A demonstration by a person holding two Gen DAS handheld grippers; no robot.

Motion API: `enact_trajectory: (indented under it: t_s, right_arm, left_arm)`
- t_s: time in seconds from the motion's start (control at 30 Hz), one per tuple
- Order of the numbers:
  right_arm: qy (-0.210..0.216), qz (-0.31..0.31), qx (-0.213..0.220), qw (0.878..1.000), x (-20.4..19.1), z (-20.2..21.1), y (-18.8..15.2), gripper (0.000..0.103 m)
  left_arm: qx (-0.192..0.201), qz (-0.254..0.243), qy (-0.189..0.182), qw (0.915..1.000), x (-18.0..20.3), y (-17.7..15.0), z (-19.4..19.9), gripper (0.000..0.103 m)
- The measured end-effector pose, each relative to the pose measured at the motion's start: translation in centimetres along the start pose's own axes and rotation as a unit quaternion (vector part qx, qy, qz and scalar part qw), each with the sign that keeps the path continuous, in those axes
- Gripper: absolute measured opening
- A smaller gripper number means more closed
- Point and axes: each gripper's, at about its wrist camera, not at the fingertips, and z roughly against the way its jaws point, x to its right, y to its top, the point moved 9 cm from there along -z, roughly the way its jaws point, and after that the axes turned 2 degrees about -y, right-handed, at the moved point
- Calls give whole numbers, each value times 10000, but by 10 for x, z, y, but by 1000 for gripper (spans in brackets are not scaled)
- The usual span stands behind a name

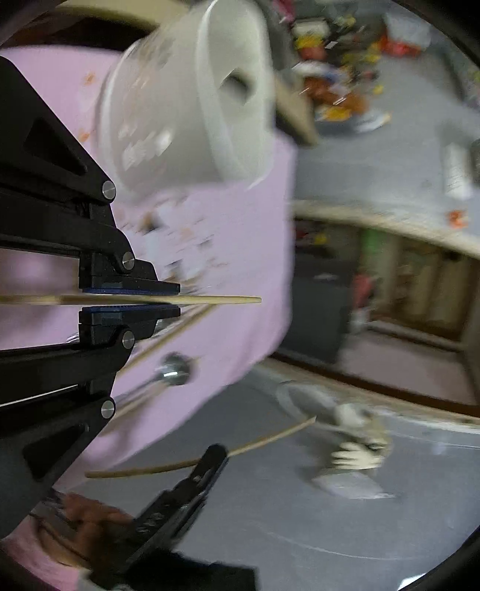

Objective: Organize utensils
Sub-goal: 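Lift the chopsticks with both tools toward the white utensil holder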

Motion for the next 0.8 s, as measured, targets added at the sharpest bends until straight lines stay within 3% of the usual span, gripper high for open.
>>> enact_trajectory:
  t_s: [0.1,0.2,0.4,0.6,0.8]
  right_arm:
    - [-95,299,984,9947,-30,18,28,5]
    - [67,478,1663,9849,-68,25,57,5]
    - [463,401,2586,9640,-138,18,110,5]
    - [1126,-5,2937,9492,-189,-5,143,5]
    - [1015,-244,3126,9441,-201,-30,145,5]
  left_arm:
    - [789,-113,348,9962,-11,29,32,2]
    - [1410,-110,659,9877,-29,58,61,2]
    - [2312,200,1065,9669,-94,103,118,2]
    - [2919,706,1376,9439,-179,125,145,3]
    - [3051,1142,1597,9319,-233,115,132,3]
